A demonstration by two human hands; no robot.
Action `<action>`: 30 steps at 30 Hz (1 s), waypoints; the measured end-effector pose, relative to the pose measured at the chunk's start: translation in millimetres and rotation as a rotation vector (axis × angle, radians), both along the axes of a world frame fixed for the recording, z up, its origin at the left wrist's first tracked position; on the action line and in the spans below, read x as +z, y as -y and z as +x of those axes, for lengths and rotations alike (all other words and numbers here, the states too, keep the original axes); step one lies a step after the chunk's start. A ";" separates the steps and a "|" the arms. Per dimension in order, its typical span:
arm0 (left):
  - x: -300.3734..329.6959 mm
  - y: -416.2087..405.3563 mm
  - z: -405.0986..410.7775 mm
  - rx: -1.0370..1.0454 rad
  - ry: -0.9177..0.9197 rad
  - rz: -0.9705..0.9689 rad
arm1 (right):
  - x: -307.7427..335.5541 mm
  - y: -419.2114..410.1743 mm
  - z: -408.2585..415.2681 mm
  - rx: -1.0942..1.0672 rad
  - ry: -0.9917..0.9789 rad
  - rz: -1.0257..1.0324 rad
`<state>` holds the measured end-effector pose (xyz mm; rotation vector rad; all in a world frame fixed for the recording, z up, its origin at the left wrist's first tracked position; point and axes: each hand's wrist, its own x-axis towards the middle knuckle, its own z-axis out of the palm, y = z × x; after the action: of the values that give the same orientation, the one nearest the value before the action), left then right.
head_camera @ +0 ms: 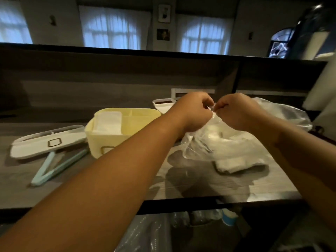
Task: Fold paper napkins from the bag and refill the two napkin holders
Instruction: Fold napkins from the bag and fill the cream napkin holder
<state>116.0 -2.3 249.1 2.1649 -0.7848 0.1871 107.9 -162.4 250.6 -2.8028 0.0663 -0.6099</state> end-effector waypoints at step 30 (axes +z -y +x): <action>-106.7 103.6 31.1 -0.028 0.066 0.247 | -81.9 108.9 19.7 -0.046 0.047 -0.210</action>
<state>147.1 -105.9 142.4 2.3879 -0.9158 0.1542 127.6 -271.3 168.7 -2.9943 0.0612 -0.7320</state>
